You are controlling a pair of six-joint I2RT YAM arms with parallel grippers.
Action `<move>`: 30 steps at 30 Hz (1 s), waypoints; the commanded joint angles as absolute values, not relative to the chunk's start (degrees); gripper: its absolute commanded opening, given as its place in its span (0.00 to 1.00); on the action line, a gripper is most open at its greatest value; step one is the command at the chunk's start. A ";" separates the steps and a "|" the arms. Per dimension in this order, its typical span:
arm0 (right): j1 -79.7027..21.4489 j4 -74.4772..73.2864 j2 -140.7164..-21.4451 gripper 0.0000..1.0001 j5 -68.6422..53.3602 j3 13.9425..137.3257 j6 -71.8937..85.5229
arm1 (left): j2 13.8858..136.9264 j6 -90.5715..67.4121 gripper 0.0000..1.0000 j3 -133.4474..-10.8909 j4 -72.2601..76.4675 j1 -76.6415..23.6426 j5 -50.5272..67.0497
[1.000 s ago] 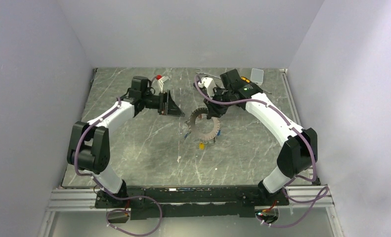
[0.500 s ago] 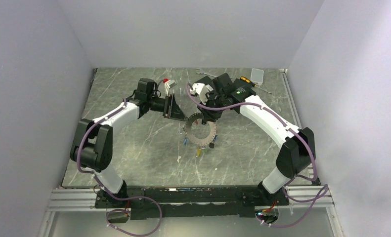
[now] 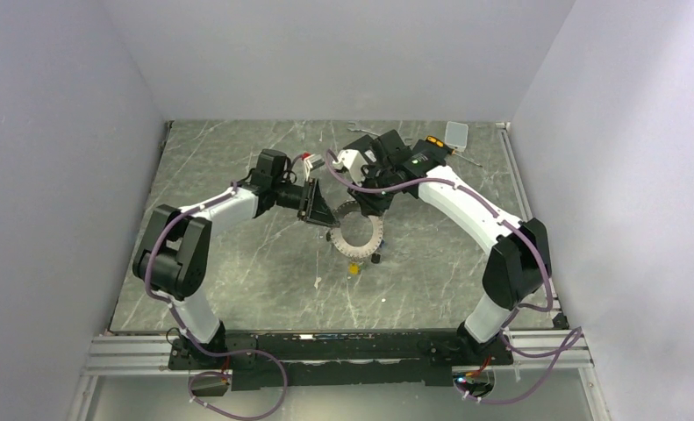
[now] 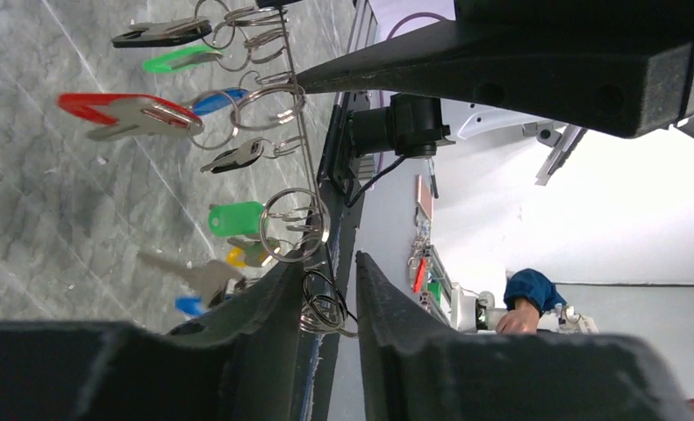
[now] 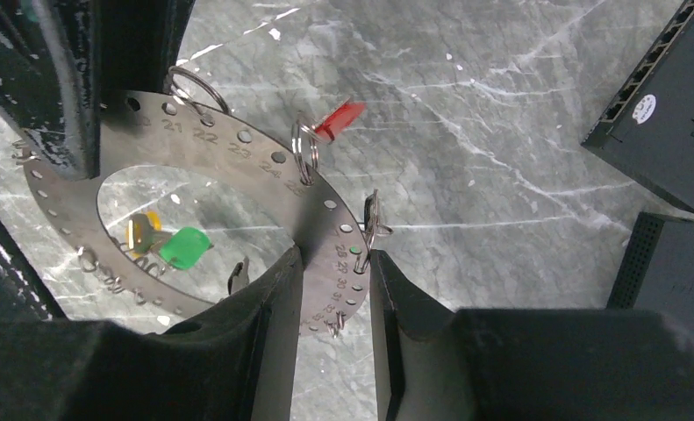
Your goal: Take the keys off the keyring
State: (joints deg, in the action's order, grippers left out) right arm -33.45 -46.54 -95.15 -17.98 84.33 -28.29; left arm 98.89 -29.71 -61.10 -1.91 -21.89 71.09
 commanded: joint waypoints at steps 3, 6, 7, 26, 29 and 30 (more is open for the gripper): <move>-34.10 -45.14 -95.19 0.15 -17.38 87.63 -27.92 | 100.01 -31.82 0.12 -61.44 1.06 -22.33 73.40; -33.85 -44.40 -94.91 0.32 -17.48 87.63 -27.25 | 100.18 -32.05 0.00 -62.01 0.13 -21.96 73.84; -33.69 -44.20 -94.54 0.38 -17.57 87.55 -27.05 | 100.27 -32.69 0.00 -61.94 0.43 -21.59 74.04; -16.60 -25.44 -80.58 0.83 -42.90 74.53 -4.74 | 97.84 -45.18 0.00 -56.22 12.17 -13.34 72.91; -17.89 -26.26 -80.26 0.80 -38.38 74.32 -7.41 | 99.19 -47.81 0.00 -59.34 6.65 -12.57 68.91; -18.79 -26.96 -80.51 0.80 -37.13 74.68 -8.87 | 99.61 -46.83 0.00 -61.62 0.05 -12.57 66.30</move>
State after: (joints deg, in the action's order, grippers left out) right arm -15.92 -30.39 -82.30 -36.53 74.41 -9.87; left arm 100.66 -43.64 -55.79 8.34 -13.54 71.07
